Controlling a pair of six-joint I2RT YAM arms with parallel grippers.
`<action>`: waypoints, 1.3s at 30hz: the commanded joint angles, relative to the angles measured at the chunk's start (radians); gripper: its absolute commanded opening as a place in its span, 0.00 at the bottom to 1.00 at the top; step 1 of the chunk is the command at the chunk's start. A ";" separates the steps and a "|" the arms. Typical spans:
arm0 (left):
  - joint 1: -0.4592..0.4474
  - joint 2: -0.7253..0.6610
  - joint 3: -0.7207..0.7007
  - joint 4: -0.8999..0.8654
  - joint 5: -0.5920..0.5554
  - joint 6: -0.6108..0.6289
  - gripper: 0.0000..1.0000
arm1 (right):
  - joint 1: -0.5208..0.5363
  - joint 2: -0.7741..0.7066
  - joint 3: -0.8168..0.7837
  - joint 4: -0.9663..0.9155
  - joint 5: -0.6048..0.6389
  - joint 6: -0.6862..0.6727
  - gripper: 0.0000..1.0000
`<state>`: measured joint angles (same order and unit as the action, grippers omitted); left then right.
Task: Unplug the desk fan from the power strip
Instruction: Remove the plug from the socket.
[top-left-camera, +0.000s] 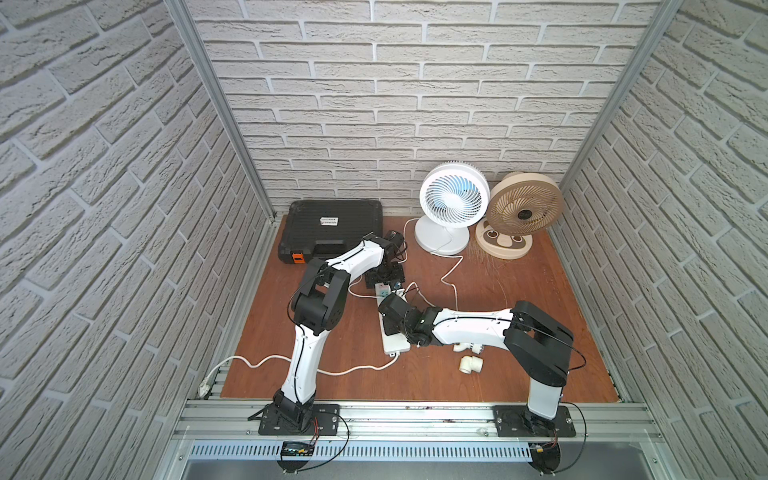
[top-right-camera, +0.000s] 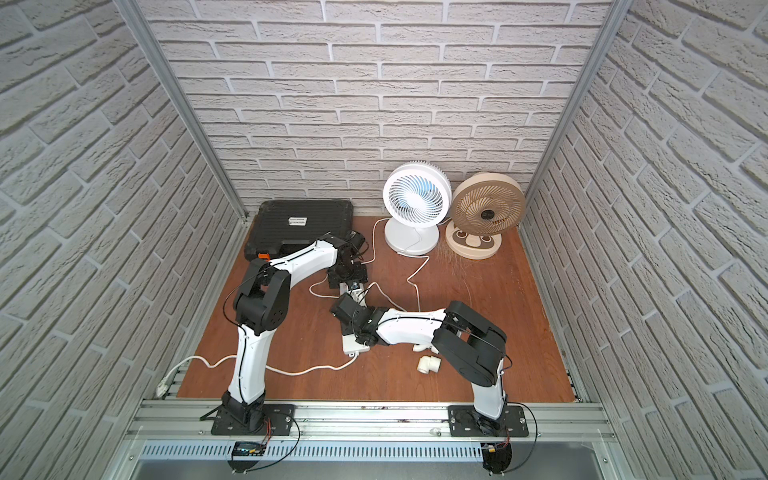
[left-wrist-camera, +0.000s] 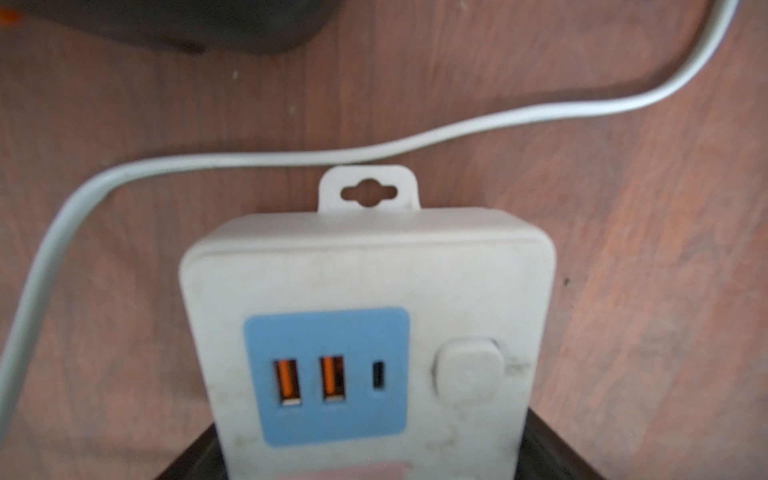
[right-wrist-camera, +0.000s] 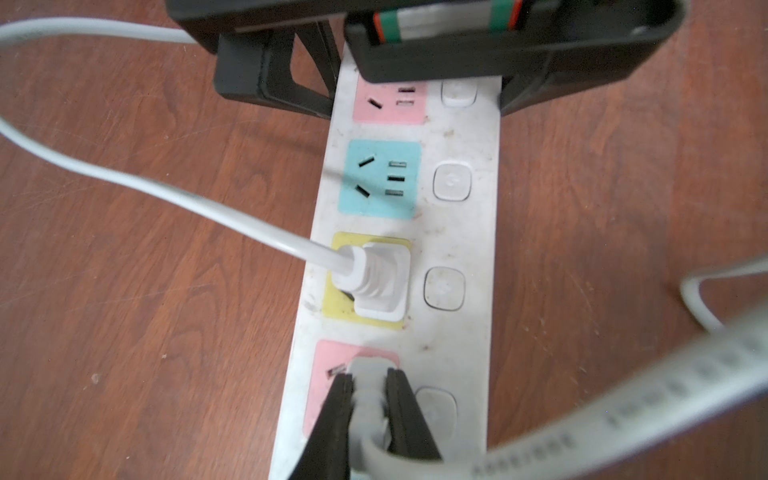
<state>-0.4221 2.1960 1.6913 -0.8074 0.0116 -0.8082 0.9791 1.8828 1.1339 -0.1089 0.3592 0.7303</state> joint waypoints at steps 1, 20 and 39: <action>0.003 0.098 -0.070 0.017 0.028 0.013 0.00 | -0.005 0.020 -0.002 0.020 -0.047 0.013 0.03; -0.004 0.105 -0.061 0.019 0.035 0.010 0.00 | 0.115 0.088 0.174 -0.183 0.248 -0.132 0.03; -0.007 0.097 -0.068 0.023 0.037 0.014 0.00 | 0.008 0.021 -0.006 0.002 -0.034 0.027 0.03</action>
<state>-0.4248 2.1956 1.6901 -0.8074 0.0097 -0.8047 0.9989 1.8984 1.1549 -0.1295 0.4049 0.7307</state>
